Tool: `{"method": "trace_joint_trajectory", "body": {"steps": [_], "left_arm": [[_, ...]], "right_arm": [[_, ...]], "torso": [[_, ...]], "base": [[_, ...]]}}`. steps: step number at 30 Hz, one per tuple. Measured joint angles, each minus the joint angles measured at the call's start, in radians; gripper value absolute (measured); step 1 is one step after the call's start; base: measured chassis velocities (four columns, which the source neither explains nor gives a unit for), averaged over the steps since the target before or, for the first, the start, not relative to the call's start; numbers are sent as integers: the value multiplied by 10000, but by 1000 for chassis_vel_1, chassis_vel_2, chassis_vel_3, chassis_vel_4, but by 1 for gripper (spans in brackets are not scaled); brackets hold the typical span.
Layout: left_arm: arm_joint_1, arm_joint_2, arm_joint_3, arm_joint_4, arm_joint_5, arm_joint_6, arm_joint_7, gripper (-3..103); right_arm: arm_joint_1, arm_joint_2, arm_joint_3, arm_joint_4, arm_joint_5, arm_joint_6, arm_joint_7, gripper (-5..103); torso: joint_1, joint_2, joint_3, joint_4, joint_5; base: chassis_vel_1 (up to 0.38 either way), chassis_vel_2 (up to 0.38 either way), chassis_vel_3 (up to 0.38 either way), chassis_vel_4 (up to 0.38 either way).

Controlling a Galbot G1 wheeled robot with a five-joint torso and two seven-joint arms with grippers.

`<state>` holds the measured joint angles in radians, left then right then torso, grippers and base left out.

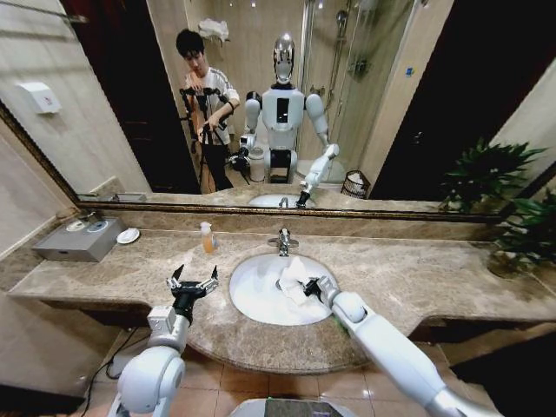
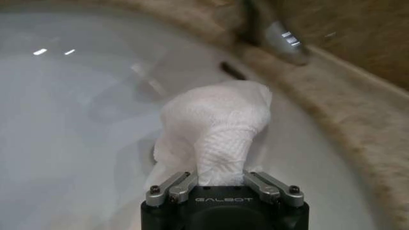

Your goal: Pick up the towel from the sink counter and wipe the mirror surface.

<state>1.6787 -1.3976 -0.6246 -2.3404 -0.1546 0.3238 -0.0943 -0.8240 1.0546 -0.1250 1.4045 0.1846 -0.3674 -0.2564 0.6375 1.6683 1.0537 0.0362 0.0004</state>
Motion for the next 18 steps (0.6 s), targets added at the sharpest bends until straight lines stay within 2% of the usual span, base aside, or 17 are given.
{"method": "trace_joint_trajectory", "body": {"steps": [1,2,4,5,8,12,18], "left_arm": [[1,0,0,1,0,0,0,100],[1,0,0,1,0,0,0,100],[0,0,1,0,0,0,0,100],[0,0,0,0,0,0,0,100],[0,0,0,1,0,0,0,100],[0,0,0,0,0,0,0,100],[0,0,1,0,0,0,0,100]], "right_arm": [[-18,-252,-184,168,-15,-187,-343,10],[-18,-252,-184,168,-15,-187,-343,10],[-144,-709,-594,665,199,-470,-581,10],[-226,-1011,-899,1076,571,-706,-597,10],[-201,-1205,-1091,1411,882,-993,-551,10],[364,-1088,-1218,1145,1046,-1135,-428,10],[1467,-850,-1464,-24,953,-1084,-792,10]], "torso": [[0,0,0,-3,-6],[0,0,0,-3,-6],[0,0,0,-6,-8],[-1,0,0,-8,-3],[-2,1,0,-8,-7],[-3,1,0,0,-2],[0,0,1,-3,-4]], "base": [[0,0,0,0],[0,0,0,0],[0,0,0,0],[0,0,0,0],[0,0,0,0],[0,0,0,0],[0,0,0,0]]}}
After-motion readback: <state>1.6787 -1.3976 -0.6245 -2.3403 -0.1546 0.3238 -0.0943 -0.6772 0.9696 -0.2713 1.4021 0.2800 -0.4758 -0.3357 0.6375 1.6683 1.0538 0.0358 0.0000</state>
